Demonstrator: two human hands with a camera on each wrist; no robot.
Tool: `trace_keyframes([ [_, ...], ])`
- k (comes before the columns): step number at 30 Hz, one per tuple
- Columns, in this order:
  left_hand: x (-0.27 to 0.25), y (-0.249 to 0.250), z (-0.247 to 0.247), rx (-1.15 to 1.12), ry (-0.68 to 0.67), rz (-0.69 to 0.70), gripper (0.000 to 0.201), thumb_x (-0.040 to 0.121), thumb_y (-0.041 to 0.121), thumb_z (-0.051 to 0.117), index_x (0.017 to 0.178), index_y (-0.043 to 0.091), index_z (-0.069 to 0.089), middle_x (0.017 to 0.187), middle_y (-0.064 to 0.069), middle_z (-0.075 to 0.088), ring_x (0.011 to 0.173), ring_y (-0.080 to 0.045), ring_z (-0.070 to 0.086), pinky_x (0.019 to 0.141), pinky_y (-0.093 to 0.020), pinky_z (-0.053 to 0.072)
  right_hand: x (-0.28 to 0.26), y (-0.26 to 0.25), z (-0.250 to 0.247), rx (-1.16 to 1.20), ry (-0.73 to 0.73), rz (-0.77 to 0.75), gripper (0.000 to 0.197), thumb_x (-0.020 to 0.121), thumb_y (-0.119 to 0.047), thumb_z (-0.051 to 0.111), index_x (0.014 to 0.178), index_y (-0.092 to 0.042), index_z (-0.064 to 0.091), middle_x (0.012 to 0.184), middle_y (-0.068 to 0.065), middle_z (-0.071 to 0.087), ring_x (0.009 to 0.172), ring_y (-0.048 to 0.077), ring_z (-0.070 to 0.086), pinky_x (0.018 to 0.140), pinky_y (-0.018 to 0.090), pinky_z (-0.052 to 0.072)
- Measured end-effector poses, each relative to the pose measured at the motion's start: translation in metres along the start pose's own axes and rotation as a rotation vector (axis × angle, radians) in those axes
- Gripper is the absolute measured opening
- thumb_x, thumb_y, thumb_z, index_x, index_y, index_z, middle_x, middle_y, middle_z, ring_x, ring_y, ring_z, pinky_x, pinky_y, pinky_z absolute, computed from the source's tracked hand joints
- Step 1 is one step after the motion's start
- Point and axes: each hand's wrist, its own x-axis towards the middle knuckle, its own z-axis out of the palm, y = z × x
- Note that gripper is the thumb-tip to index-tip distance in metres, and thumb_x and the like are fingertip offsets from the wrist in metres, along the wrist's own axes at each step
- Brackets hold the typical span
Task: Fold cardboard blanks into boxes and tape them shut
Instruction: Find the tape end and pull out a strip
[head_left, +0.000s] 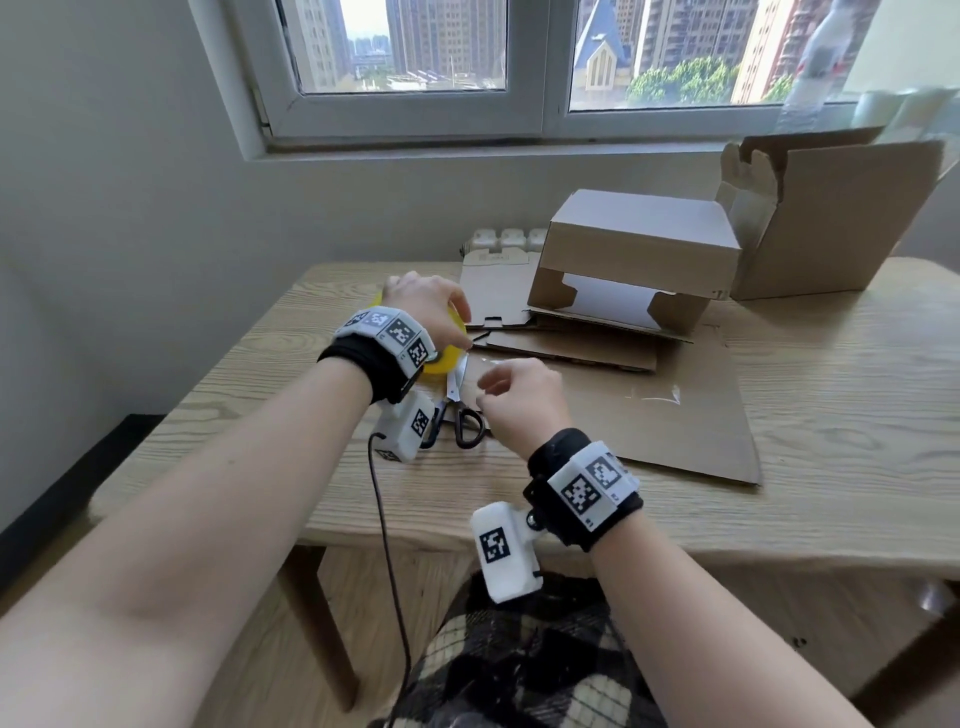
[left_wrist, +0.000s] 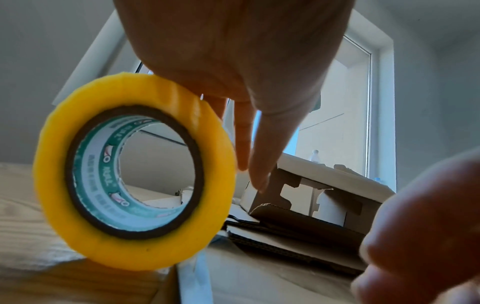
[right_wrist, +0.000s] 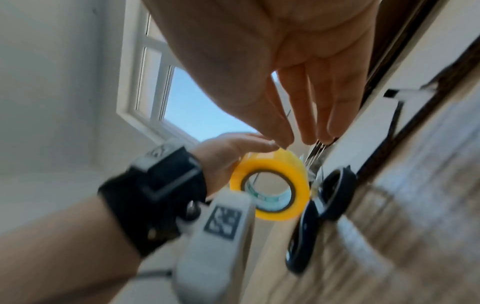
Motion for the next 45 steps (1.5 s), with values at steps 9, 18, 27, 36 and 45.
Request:
trace_keyframes([
  [9,-0.008,0.014,-0.004,-0.069,-0.028,-0.066,0.017,0.076,0.019,0.068,0.079,0.035,0.063,0.091,0.016,0.06,0.098,-0.014,0.054,0.089,-0.034,0.025,0.03,0.08,-0.111,-0.013,0.352,0.483,0.042,0.086,-0.015,0.056,0.128,-0.011,0.06,0.135,0.014,0.053,0.122,0.033,0.052,0.099,0.036,0.044],
  [18,-0.002,0.032,-0.001,-0.043,-0.05,-0.158,0.023,0.077,0.012,0.06,0.084,0.032,0.069,0.097,0.01,0.068,0.106,-0.021,0.054,0.103,-0.038,0.028,0.033,0.088,-0.126,-0.21,0.218,0.576,0.008,0.091,-0.006,0.055,0.097,-0.002,0.059,0.121,0.022,0.062,0.105,0.034,0.059,0.075,0.031,0.041],
  [27,-0.005,0.032,0.004,0.005,-0.019,-0.186,0.023,0.075,0.014,0.061,0.081,0.034,0.068,0.096,0.011,0.063,0.111,-0.022,0.051,0.104,-0.038,0.027,0.032,0.076,-0.116,-0.043,0.27,0.528,0.023,0.094,-0.008,0.055,0.113,0.003,0.063,0.12,0.019,0.062,0.106,0.033,0.061,0.075,0.028,0.04],
  [36,-0.006,0.016,0.012,0.173,-0.015,-0.266,0.044,0.074,0.064,0.07,0.108,0.037,0.066,0.12,0.002,0.062,0.12,-0.027,0.046,0.101,-0.04,0.031,0.024,0.03,-0.102,0.512,0.695,0.106,0.017,0.1,-0.006,0.047,0.11,-0.019,0.053,0.08,-0.005,0.069,0.069,0.002,0.069,0.072,0.016,0.056],
  [45,-0.013,-0.008,0.006,-0.017,-0.017,-0.409,0.038,0.067,0.059,0.08,0.098,0.038,0.072,0.123,-0.004,0.054,0.123,-0.032,0.036,0.11,-0.042,0.028,0.026,0.045,-0.112,0.644,0.849,0.213,0.024,0.096,-0.002,0.051,0.111,-0.021,0.053,0.068,-0.005,0.067,0.067,0.004,0.07,0.058,0.01,0.046],
])
